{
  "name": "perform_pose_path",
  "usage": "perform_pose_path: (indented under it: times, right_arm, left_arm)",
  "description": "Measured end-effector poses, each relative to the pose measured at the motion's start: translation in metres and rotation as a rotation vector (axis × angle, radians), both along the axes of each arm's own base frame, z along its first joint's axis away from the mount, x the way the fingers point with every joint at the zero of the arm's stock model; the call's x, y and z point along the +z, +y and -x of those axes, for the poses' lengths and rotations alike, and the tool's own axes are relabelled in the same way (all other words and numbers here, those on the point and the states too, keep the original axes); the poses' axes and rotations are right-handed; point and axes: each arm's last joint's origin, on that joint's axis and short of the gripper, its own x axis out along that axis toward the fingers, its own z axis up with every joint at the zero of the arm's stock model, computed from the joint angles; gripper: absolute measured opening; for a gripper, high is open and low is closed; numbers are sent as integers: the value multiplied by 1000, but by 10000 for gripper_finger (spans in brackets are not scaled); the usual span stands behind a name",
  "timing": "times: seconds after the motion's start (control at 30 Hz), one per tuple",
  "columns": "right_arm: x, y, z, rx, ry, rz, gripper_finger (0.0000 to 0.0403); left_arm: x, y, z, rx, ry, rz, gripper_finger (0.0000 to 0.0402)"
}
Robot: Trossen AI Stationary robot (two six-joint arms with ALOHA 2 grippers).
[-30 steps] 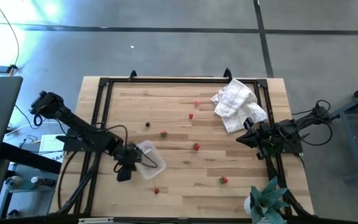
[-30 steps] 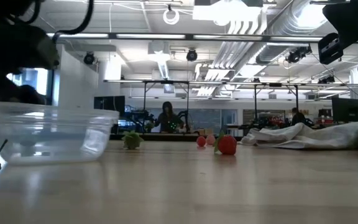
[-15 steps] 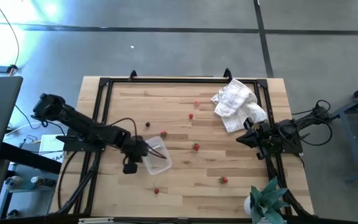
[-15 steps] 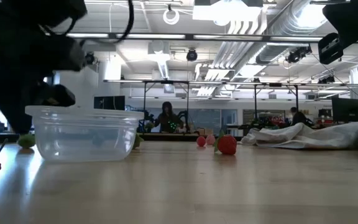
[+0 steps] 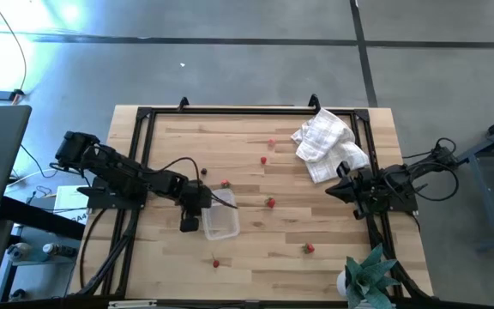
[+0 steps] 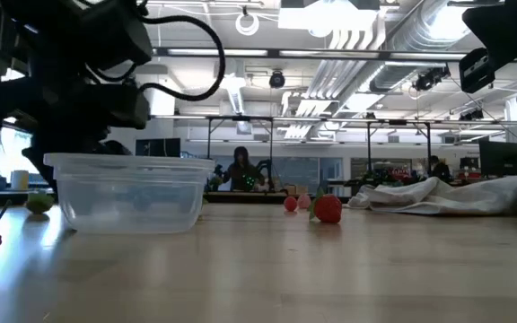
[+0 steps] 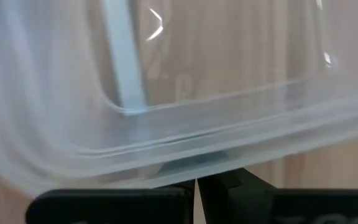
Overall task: Pick and placing Produce into tupperware
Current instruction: Move the transparent container to the center of the table
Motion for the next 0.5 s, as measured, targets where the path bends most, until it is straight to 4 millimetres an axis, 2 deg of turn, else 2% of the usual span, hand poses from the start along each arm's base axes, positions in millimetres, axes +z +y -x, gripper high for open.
perform_pose_path:
  times: [0.17, 0.37, 0.5]
  right_arm:
    - [0, 0, 0, 0, 0, 0, 0]
    - [0, 0, 0, 0, 0, 0, 0]
    - [0, 0, 0, 0, 0, 0, 0]
  left_arm:
    - [6, 11, -9, 13, -80, -19, 3]
    - [30, 11, -29, -45, -162, -32, 3]
    - [36, 10, -26, -64, -67, -27, 3]
